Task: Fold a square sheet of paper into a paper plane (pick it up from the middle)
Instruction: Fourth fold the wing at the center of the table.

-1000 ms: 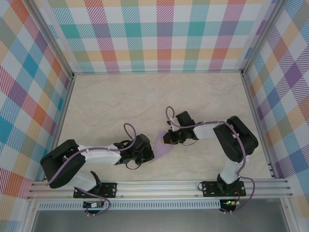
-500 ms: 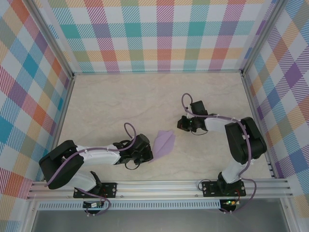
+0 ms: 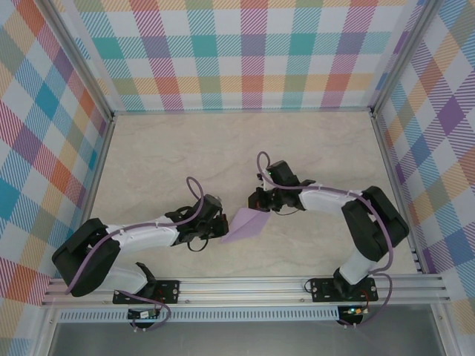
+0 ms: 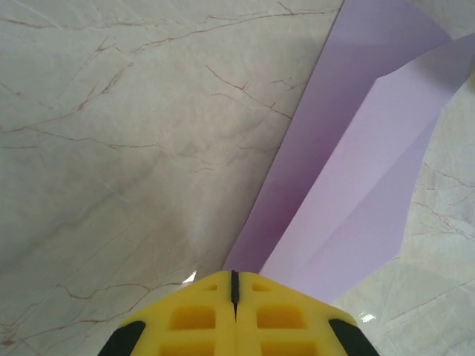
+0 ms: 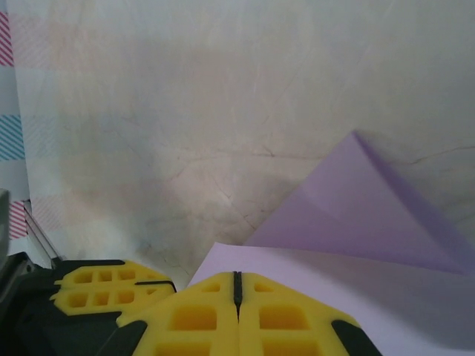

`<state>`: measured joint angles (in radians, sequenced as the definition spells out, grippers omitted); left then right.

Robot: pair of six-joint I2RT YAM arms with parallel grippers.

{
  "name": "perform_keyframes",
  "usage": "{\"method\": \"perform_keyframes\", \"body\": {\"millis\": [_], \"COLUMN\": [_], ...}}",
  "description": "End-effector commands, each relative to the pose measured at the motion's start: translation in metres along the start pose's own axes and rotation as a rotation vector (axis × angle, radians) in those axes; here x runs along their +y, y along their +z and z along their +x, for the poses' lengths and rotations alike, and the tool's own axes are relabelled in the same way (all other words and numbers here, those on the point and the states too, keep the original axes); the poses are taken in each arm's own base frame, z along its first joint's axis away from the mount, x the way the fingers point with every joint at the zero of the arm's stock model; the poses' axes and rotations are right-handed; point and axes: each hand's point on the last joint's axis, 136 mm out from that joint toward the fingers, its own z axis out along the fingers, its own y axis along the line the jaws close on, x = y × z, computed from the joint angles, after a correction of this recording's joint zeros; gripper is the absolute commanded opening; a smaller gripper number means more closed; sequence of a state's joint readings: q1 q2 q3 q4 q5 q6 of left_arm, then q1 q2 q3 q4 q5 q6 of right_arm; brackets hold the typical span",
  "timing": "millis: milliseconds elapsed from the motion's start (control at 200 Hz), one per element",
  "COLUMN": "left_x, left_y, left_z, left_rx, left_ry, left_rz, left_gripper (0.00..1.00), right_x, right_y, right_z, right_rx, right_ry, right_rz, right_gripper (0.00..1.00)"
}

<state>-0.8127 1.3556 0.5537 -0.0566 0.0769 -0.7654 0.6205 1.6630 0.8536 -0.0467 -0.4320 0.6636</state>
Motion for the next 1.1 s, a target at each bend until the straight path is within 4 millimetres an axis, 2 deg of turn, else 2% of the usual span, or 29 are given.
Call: {"method": "perform_keyframes", "body": {"millis": [0, 120, 260, 325, 405, 505, 595, 895, 1100], "left_x": [-0.018, -0.032, -0.020, -0.027, -0.040, -0.044, -0.039, -0.025, 0.000], "left_y": [-0.011, -0.019, -0.030, -0.033, -0.027, -0.015, -0.006, 0.019, 0.027], "left_z": [-0.013, -0.022, -0.028, -0.028, -0.021, -0.010, -0.005, 0.015, 0.032], "left_rx": [-0.040, -0.074, -0.125, -0.131, -0.084, -0.034, -0.016, 0.062, 0.095], "left_ry": [-0.020, -0.076, -0.145, -0.172, -0.205, -0.232, -0.255, -0.323, -0.359], "left_rz": [0.077, 0.140, 0.083, 0.139, 0.219, 0.243, 0.221, 0.167, 0.088], "left_gripper": [0.00, 0.00, 0.00, 0.00, 0.00, 0.00, 0.00, 0.00, 0.00], "right_x": [0.016, 0.011, 0.005, 0.003, 0.000, 0.000, 0.000, -0.019, -0.025], "right_y": [0.014, 0.022, 0.031, 0.035, 0.039, 0.043, 0.044, 0.048, 0.047], "right_z": [0.005, 0.016, 0.031, 0.035, 0.039, 0.042, 0.046, 0.055, 0.056], "right_rx": [0.046, 0.077, 0.125, 0.142, 0.158, 0.174, 0.190, 0.211, 0.210], "right_ry": [0.036, 0.053, 0.074, 0.080, 0.093, 0.096, 0.080, 0.094, 0.096], "right_rz": [-0.047, -0.030, -0.020, -0.011, -0.010, -0.009, -0.009, 0.063, 0.097], "right_gripper": [0.05, 0.05, 0.05, 0.05, 0.05, 0.05, 0.05, 0.04, 0.04]}}
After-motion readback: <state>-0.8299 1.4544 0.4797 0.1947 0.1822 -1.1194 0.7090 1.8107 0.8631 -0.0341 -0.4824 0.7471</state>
